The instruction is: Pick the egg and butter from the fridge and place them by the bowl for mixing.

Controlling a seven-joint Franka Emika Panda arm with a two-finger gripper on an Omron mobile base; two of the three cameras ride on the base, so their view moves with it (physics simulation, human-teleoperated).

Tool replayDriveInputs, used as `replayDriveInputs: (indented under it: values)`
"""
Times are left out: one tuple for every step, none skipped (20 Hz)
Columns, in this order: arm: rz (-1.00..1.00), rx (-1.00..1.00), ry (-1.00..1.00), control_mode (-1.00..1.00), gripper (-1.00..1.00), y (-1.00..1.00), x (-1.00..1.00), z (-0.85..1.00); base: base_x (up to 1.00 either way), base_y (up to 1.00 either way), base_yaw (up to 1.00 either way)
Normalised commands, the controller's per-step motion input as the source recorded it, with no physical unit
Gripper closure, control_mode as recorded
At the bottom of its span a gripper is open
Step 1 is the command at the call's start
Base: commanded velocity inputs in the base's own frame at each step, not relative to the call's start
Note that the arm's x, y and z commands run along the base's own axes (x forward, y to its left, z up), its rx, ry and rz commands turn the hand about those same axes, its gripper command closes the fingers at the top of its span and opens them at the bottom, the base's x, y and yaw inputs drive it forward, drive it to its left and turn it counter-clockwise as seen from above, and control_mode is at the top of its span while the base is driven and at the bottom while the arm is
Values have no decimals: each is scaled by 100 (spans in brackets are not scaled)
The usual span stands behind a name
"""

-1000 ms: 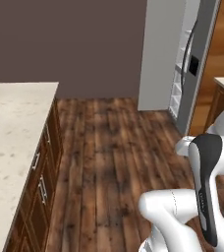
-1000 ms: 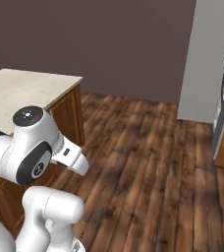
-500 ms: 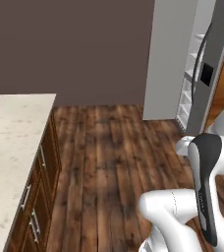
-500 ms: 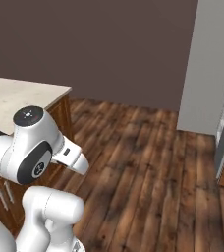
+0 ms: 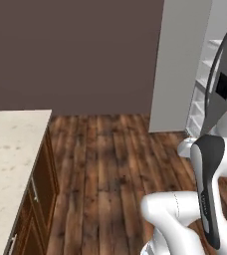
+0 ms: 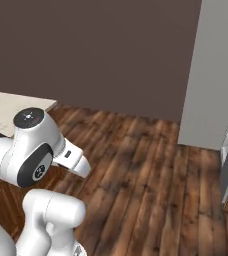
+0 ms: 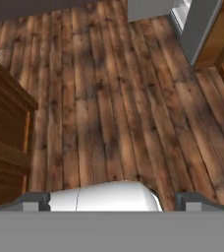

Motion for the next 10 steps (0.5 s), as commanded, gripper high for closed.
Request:
replayDriveInputs:
  values:
    - [0, 0, 0, 100, -100, 0, 0, 0, 85, 3, 0]
    - [0, 0, 0, 100, -100, 0, 0, 0, 84, 3, 0]
    - [0, 0, 0, 100, -100, 0, 0, 0, 85, 3, 0]
    - [0, 0, 0, 100, -100, 0, 0, 0, 87, 4, 0]
    - [0, 0, 0, 100, -100, 0, 0, 0, 87, 5, 0]
    - [0, 0, 0, 100, -100, 0, 0, 0, 90, 6, 0]
    - [0, 0, 0, 100, -100, 0, 0, 0, 91, 6, 0]
    - [0, 0, 0, 100, -100, 0, 0, 0, 94, 7, 0]
    - [0, 0, 0, 100, -100, 0, 0, 0, 94, 6, 0]
    - [0, 0, 0, 100, -100, 0, 0, 0, 94, 4, 0]
